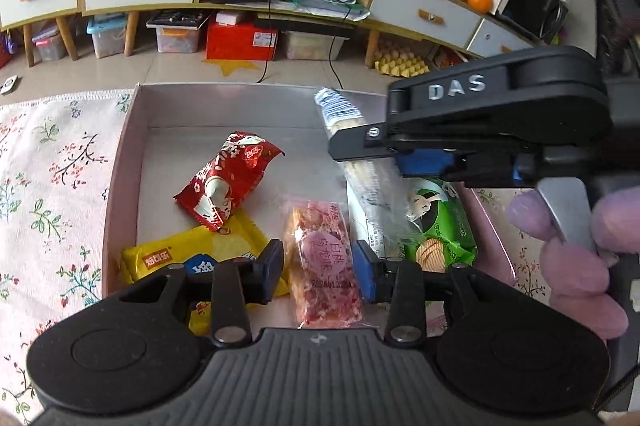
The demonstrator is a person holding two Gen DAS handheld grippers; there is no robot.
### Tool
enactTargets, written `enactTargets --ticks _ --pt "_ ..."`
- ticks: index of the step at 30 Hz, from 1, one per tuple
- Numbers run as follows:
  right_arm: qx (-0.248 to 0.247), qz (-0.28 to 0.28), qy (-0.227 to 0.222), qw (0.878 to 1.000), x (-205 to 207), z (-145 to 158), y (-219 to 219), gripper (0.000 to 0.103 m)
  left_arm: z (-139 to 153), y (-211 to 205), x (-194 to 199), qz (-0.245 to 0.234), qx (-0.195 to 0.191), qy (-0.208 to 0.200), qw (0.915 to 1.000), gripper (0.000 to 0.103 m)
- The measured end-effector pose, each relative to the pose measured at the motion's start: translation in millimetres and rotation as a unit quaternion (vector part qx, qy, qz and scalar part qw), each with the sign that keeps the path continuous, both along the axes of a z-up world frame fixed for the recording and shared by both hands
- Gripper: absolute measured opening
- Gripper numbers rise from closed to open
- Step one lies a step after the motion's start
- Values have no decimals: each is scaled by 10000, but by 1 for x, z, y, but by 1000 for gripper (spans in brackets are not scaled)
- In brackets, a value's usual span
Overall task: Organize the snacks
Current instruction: 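Carry both packs over the pink box, lower them in and open both grippers, then withdraw both grippers from the box toward the gold bar and white pack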
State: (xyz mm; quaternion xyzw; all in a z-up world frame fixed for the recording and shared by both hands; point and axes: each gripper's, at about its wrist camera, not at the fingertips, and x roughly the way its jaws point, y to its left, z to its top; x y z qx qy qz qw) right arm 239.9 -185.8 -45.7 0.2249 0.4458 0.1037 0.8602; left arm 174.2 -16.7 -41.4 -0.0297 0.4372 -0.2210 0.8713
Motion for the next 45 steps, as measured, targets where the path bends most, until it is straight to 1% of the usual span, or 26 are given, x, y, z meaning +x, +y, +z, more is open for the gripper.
enactTargets --ticks 1,3,4,5,6,7,8,13,16,18,20,23,29,32,36,40,45 --pt "4 10 7 10000 1 0 0 33 0 -1 0 -36 17 -11 10000 39" --pt "31 58 -14 10000 1 0 1 37 1 -3 -1 -92 51 -42 9999 42" --pt "53 81 -32 9999 1 1 1 38 1 -4 -1 -134 63 -52 9999 47" --pt "77 106 -33 9999 1 2 2 38 2 -5 -2 -168 72 -79 9998 53" --pt "86 117 -25 9999 1 2 2 46 3 -6 -3 -178 102 -118 9997 58" --pt "74 118 -31 9999 0 4 3 49 3 -8 -4 -176 149 -166 9996 65" --pt "44 123 -49 9999 0 5 3 54 4 -9 -5 -182 195 -215 9994 68" --pt "-41 185 -88 9998 -6 12 3 55 6 -11 -8 -184 277 -202 9992 73" --pt "-52 156 -100 9998 -12 17 0 62 9 -9 -10 -160 278 -204 9993 76" --pt "-63 137 -113 9998 -17 22 -2 68 13 -8 -13 -133 292 -223 9992 80" --pt "-47 102 -124 9999 -23 28 -5 72 19 -6 -18 -111 290 -266 9992 87" --pt "-12 55 -167 9998 -32 37 -8 79 26 -4 -26 -114 265 -291 9992 91" --pt "-72 83 -248 9996 -52 54 -10 81 34 -3 -44 -164 313 -315 9989 96" --pt "-158 138 -294 9993 -64 59 -8 84 37 -1 -53 -152 328 -297 9989 98" --pt "-254 229 -319 9989 -79 63 -7 85 41 6 -63 -109 342 -322 9988 101" --pt "-239 261 -311 9989 -95 62 -8 85 45 15 -74 -31 371 -325 9988 102" --pt "-402 298 -317 9982 -113 59 -9 85 46 27 -84 120 558 -350 9978 103"
